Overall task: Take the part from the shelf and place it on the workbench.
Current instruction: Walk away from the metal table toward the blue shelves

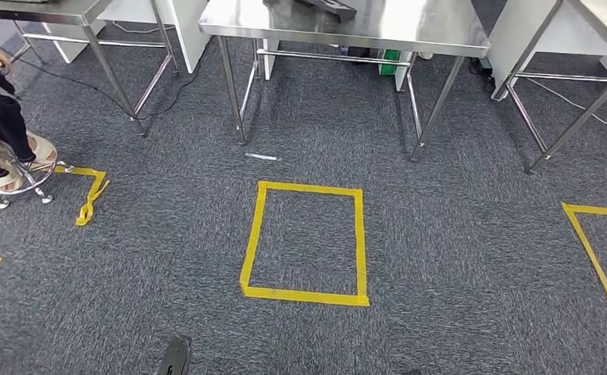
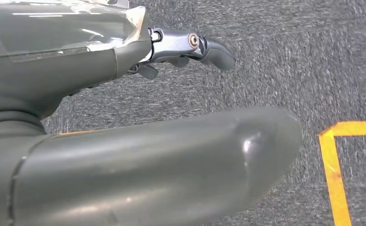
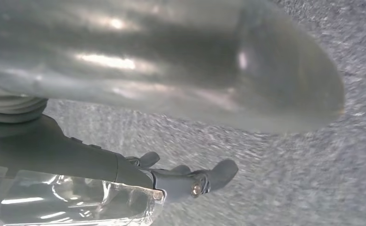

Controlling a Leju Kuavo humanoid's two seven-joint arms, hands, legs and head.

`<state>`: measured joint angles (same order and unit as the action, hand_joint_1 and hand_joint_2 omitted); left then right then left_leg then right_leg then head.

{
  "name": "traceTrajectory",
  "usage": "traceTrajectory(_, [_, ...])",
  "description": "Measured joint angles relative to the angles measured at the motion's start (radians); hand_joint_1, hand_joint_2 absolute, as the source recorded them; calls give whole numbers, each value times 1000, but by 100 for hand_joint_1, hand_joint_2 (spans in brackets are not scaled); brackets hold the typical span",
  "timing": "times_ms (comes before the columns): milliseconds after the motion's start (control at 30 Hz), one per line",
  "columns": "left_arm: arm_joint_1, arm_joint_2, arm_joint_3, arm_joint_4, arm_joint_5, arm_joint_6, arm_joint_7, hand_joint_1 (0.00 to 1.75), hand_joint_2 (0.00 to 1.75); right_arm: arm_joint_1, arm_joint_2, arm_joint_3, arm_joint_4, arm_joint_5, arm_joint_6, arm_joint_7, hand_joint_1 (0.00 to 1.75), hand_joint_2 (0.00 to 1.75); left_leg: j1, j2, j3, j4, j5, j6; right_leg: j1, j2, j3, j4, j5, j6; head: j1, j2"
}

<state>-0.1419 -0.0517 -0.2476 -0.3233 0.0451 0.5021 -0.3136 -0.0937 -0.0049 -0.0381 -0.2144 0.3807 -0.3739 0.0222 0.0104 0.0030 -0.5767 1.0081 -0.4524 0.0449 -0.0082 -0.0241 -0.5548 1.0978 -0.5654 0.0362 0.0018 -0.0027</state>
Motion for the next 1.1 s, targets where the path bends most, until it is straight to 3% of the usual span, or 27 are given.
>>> traceTrajectory(67, [0, -1, -1, 0, -6, 0, 5, 0, 0, 3, -1, 1, 0, -3, -3, -3, 0, 0, -2, -15, -8, 0, 5, 7, -1, 15, -65, 138, -53, -4, 1, 0])
traceTrajectory(100, [0, -2, -1, 0, -8, 0, 9, 0, 0, 5, -1, 2, 0, -5, -4, -5, 0, 0, -2, -23, -11, 1, 8, 8, -1, 18, -86, 180, -64, -1, 1, 0])
traceTrajectory(133, [0, -2, -2, 0, -10, 0, 13, 0, 0, 6, -2, 2, 0, -6, -5, -6, 0, 0, -2, -32, -13, 1, 10, 7, -2, 19, -88, 185, -58, 5, 1, 0])
traceTrajectory(167, [0, -2, -3, 0, -11, -1, 15, 0, 0, 7, -2, 2, 0, -6, -6, -7, 0, 0, -2, -41, -14, 1, 12, 5, -4, 22, -69, 146, -37, 13, 1, 0])
traceTrajectory(233, [-1, -2, -5, 0, -12, -1, 17, 0, 0, 7, -3, 2, 0, -6, -7, -8, 0, 0, -3, -59, -15, 2, 17, -1, -7, 44, 3, 0, 20, 25, 2, 0])
traceTrajectory(300, [-2, -3, -7, 0, -13, -1, 17, 0, 0, 6, -4, 3, 0, -6, -7, -8, 0, 0, -7, -73, -19, 3, 22, -11, -7, 64, 45, -95, 52, 20, 1, 0])
traceTrajectory(400, [-2, -2, -8, 0, -13, -1, 17, 0, 0, 5, -3, 4, 0, -8, -7, -9, 0, 0, -6, -87, -26, 2, 30, -28, -5, 51, 49, -105, 62, 0, 1, 0])
traceTrajectory(433, [-2, -2, -9, 0, -13, -1, 17, 0, 0, 4, -2, 4, 0, -8, -7, -9, 0, 0, -5, -76, -33, 13, 21, -33, -8, 44, 50, -107, 66, -9, -1, 0])
traceTrajectory(500, [-3, -1, -9, 0, -13, -1, 18, 0, 0, 4, -2, 4, 0, -8, -8, -9, 0, 0, -3, -39, -70, 93, -32, -40, -13, 25, 48, -109, 73, -24, -6, 0])
traceTrajectory(567, [-3, -1, -9, 0, -13, -1, 18, 0, 0, 8, -3, 4, 0, -8, -9, -9, 0, 0, -1, -16, -129, 226, -100, -47, -9, 4, 45, -109, 74, -29, -9, 0])
traceTrajectory(633, [-2, -1, -9, 0, -13, -2, 19, 0, 0, 9, -3, 4, 0, -8, -9, -9, 0, 0, 1, -10, -153, 290, -115, -51, -6, -17, 42, -108, 74, -30, -9, 0])
traceTrajectory(667, [-2, -1, -9, 0, -14, -2, 19, 0, 0, 9, -2, 4, 0, -8, -9, -9, 0, 0, 2, -5, -135, 264, -96, -51, -5, -26, 42, -108, 74, -29, -9, 0])
traceTrajectory(733, [-3, -1, -10, 0, -14, -2, 21, 0, 0, 6, -1, 4, 0, -7, -9, -8, 0, 0, 1, 22, -59, 133, -39, -47, -3, -43, 45, -108, 73, -28, -9, 0])
traceTrajectory(800, [-8, 0, -10, 0, -16, -2, 24, 0, 0, 4, -1, 5, 0, -4, -9, -6, 0, 0, -4, 49, -4, 30, -10, -38, 5, -57, 44, -106, 70, -21, -7, 0])
traceTrajectory(833, [-10, 0, -11, 0, -17, -3, 25, 0, 0, 3, -1, 5, 0, -3, -9, -4, 0, 0, -8, 53, 2, 12, -8, -33, 9, -65, 43, -105, 70, -17, -5, 0])
traceTrajectory(900, [-11, 0, -12, 0, -20, -3, 29, 0, 0, -1, -1, 5, -1, -1, -9, 0, 0, 0, -11, 35, -3, 5, -3, -19, 10, -80, 41, -104, 69, -8, -1, 0])
traceTrajectory(967, [-12, 1, -12, 0, -21, -5, 32, 0, 0, -3, 0, 6, -2, 0, -9, 2, 0, 0, -9, 18, -4, -2, 6, -4, 5, -54, 26, -75, 49, -2, 0, 0])
traceTrajectory(1000, [-14, 1, -13, 0, -22, -6, 33, 0, 0, -4, 1, 6, -3, 1, -9, 3, 0, 0, -7, 9, -5, -5, 11, 3, 3, -30, 5, -31, 25, -2, 1, 0])
traceTrajectory(1033, [-16, 0, -13, 0, -23, -7, 34, 0, 0, -3, 1, 6, -3, 2, -9, 4, 0, 0, -7, 0, -8, -6, 13, 6, 1, -4, -24, 33, -5, -5, 2, 0])
traceTrajectory(1100, [-17, -2, -15, 0, -23, -9, 35, 0, 0, 0, 0, 7, -2, 3, -9, 9, 0, 0, -7, -22, -15, -5, 17, 11, -1, 17, -89, 170, -57, -7, 3, 0])
